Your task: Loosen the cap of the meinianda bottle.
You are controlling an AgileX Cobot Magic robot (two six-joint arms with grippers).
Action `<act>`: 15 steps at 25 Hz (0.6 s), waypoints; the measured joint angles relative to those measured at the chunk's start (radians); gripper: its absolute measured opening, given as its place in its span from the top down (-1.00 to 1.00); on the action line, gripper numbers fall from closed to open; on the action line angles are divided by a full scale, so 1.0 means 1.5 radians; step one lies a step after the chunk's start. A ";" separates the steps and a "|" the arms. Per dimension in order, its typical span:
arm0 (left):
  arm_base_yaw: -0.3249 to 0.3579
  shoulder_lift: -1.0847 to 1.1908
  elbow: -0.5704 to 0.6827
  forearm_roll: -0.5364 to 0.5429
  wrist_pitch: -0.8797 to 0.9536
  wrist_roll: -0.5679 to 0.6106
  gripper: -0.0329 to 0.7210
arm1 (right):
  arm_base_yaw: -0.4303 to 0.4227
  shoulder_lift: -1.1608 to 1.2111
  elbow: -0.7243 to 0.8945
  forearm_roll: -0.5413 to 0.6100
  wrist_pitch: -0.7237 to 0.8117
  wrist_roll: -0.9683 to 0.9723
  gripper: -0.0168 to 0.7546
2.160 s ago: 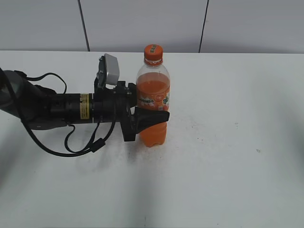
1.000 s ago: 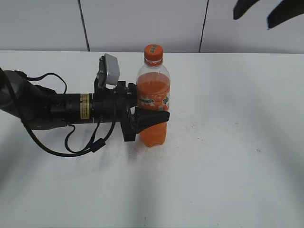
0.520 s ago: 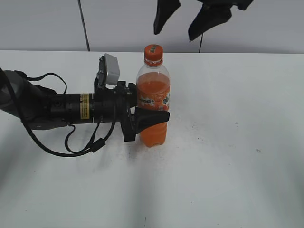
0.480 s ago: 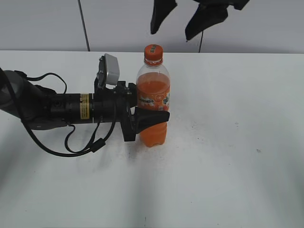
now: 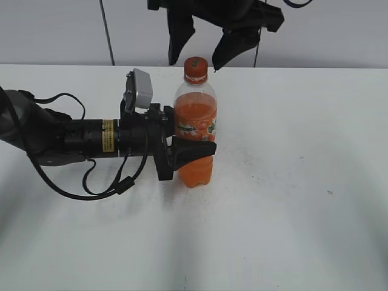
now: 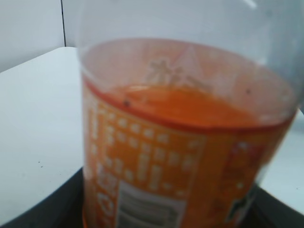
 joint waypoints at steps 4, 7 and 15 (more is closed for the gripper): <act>0.000 0.000 0.000 0.000 0.000 0.000 -0.23 | 0.002 0.005 0.000 -0.009 0.000 0.002 -0.34; 0.000 0.000 0.000 0.000 0.000 0.000 -0.23 | 0.002 0.006 0.000 -0.013 0.002 0.005 -0.31; 0.000 0.000 0.000 0.000 0.000 0.000 -0.23 | 0.002 0.018 0.000 -0.014 0.002 0.007 -0.26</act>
